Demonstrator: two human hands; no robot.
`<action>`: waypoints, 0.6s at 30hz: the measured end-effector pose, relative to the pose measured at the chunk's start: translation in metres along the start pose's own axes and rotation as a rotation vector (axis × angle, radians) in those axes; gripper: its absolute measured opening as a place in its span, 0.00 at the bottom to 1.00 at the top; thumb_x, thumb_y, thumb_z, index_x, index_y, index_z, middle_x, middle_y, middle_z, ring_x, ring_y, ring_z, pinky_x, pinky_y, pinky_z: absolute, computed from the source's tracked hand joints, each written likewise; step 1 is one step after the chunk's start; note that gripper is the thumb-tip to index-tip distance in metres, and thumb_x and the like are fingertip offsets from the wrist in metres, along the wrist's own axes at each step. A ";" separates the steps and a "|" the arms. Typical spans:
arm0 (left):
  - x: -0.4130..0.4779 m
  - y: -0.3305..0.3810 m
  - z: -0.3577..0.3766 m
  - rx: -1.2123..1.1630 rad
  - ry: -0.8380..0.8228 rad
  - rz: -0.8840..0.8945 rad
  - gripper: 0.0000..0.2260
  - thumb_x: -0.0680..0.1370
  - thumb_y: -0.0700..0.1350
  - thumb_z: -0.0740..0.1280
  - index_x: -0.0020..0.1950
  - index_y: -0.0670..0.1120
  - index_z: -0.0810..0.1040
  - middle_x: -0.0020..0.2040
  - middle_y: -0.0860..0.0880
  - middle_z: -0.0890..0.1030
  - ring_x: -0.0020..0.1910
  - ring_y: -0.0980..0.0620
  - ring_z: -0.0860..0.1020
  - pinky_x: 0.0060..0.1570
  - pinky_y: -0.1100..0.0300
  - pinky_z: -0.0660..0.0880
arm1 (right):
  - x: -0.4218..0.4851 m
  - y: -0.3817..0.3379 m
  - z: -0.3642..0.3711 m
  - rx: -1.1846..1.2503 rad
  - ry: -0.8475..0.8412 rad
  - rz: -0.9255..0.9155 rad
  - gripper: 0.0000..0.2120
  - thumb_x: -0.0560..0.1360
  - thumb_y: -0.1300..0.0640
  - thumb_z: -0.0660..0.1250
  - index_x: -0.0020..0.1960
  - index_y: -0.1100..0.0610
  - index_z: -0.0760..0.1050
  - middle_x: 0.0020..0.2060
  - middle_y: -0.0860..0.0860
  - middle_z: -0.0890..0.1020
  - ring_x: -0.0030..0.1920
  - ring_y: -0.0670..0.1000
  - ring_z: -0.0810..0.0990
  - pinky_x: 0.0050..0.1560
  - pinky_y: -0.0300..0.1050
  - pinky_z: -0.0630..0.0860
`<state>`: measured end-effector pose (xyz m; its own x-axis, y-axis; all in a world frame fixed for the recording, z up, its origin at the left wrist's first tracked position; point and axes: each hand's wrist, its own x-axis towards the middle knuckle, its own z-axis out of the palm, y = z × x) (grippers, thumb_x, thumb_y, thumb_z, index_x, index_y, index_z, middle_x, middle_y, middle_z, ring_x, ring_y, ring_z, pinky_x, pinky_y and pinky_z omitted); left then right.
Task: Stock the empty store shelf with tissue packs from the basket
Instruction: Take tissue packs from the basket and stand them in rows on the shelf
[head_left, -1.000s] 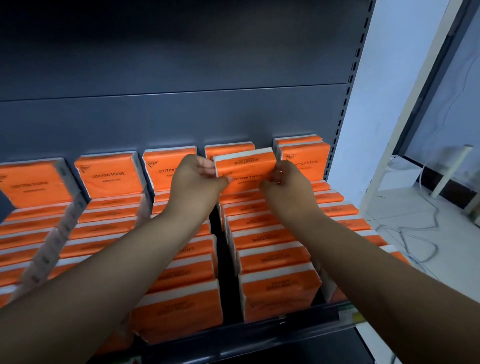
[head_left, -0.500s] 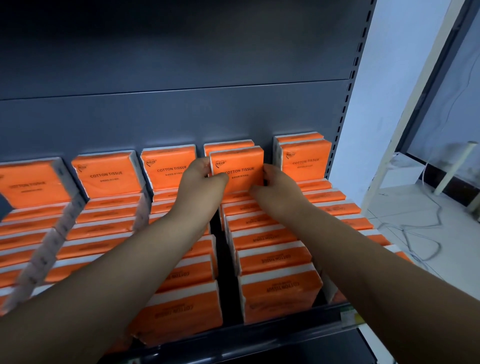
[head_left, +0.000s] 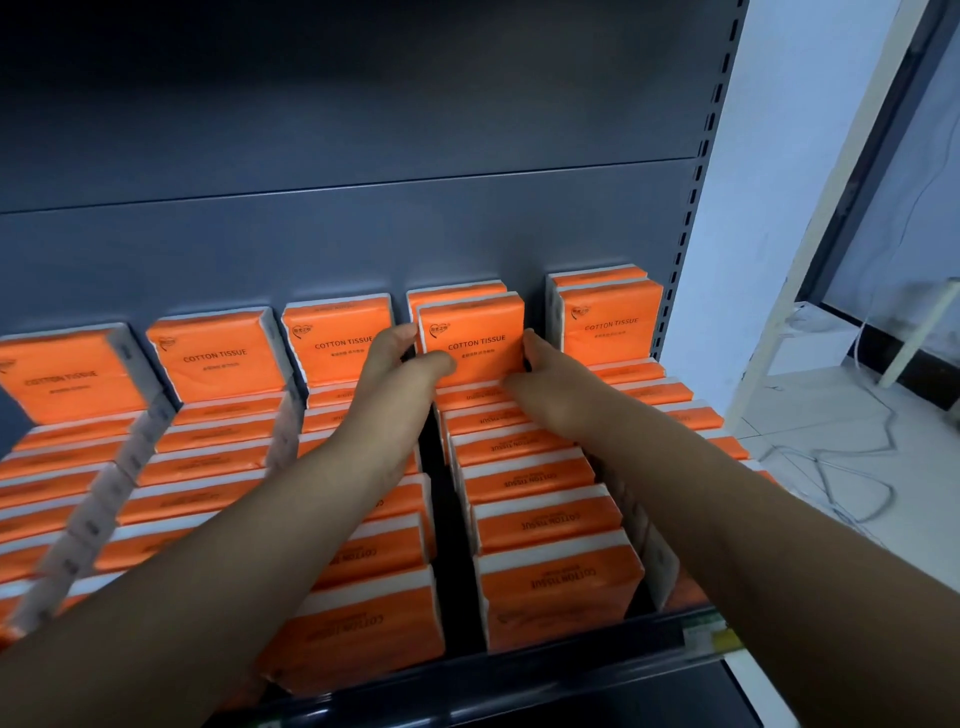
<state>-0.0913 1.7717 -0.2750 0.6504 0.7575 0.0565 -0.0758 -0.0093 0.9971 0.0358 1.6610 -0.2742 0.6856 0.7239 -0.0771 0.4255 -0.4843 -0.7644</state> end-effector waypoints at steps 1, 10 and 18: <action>-0.001 0.000 0.001 0.026 0.009 0.017 0.17 0.80 0.37 0.68 0.67 0.50 0.73 0.51 0.57 0.81 0.37 0.72 0.81 0.32 0.74 0.74 | -0.001 -0.001 0.000 -0.005 0.002 0.001 0.32 0.82 0.50 0.60 0.83 0.51 0.52 0.56 0.47 0.78 0.54 0.49 0.78 0.53 0.48 0.76; -0.013 0.003 0.008 0.270 0.051 0.096 0.15 0.81 0.37 0.65 0.60 0.55 0.69 0.43 0.59 0.75 0.27 0.75 0.73 0.28 0.79 0.67 | -0.006 -0.003 0.013 -0.108 0.053 0.008 0.28 0.80 0.46 0.62 0.76 0.55 0.62 0.52 0.48 0.80 0.53 0.52 0.80 0.55 0.52 0.78; -0.022 0.009 0.001 0.415 0.051 0.118 0.15 0.81 0.38 0.65 0.48 0.60 0.69 0.44 0.57 0.78 0.33 0.68 0.77 0.30 0.76 0.69 | -0.016 -0.006 0.004 -0.166 0.098 0.026 0.14 0.83 0.48 0.61 0.63 0.55 0.69 0.47 0.49 0.79 0.48 0.52 0.79 0.40 0.45 0.71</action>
<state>-0.1057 1.7546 -0.2676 0.6169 0.7664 0.1789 0.1700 -0.3518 0.9205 0.0203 1.6545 -0.2712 0.7483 0.6628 -0.0268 0.4927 -0.5824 -0.6465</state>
